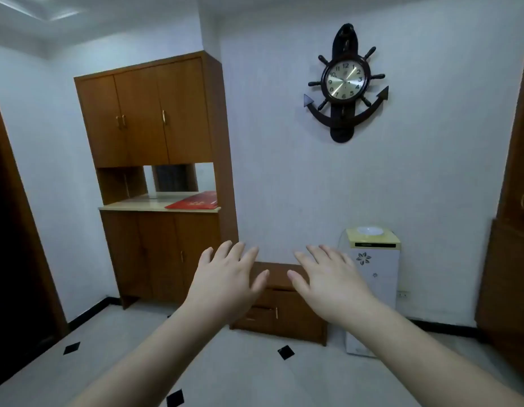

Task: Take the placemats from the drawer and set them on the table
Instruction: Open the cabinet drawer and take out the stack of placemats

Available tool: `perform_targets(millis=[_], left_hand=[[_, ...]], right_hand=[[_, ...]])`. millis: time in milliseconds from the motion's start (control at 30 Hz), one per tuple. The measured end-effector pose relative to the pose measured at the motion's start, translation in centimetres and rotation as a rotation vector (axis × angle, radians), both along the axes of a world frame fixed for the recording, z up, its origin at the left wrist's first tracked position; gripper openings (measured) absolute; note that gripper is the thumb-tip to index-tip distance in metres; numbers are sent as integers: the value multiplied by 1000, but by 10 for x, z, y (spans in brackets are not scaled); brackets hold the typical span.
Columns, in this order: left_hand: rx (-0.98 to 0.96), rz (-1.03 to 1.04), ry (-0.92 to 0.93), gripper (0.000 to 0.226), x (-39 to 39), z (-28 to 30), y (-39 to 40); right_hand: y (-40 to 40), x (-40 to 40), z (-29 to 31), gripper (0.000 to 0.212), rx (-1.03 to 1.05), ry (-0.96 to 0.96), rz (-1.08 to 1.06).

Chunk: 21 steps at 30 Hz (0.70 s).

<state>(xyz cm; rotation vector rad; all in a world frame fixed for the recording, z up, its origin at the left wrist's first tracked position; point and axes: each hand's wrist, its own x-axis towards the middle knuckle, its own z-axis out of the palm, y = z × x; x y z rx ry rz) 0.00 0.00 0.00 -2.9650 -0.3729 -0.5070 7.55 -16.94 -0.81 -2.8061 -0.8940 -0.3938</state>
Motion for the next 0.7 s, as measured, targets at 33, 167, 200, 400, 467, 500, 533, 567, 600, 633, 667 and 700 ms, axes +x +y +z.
perform_targets(millis=[33, 167, 200, 400, 467, 500, 533, 567, 600, 633, 667, 700], left_hand=[[5, -14, 6, 64, 3, -2, 2], [13, -57, 9, 69, 27, -15, 1], [15, -67, 18, 74, 35, -20, -3], [-9, -112, 35, 64, 122, -33, -20], [-15, -136, 42, 63, 152, -33, -26], [-16, -148, 41, 62, 165, -32, -27], [0, -153, 43, 60, 177, -30, -27], [45, -160, 34, 59, 187, -28, -27], [99, -165, 14, 60, 195, -26, -26], [134, -165, -13, 63, 202, -24, -26], [137, -161, -34, 66, 208, -24, -24], [122, -154, -42, 68, 213, -24, -22]], right_hand=[[-3, 3, -3, 58, -8, -4, -9], [-19, 29, -18, 58, -12, -30, -42], [-23, 37, -23, 59, -16, -31, -46], [-50, 106, -35, 57, -6, -4, -56], [-56, 132, -34, 61, 8, 18, -62], [-57, 145, -34, 69, 13, 11, -62], [-58, 157, -33, 80, 9, -4, -64], [-57, 167, -31, 88, 6, -13, -62], [-56, 177, -30, 88, 11, -15, -59], [-54, 186, -29, 80, 18, -16, -49], [-51, 194, -28, 73, 22, -19, -33], [-47, 201, -27, 72, 27, -32, -17]])
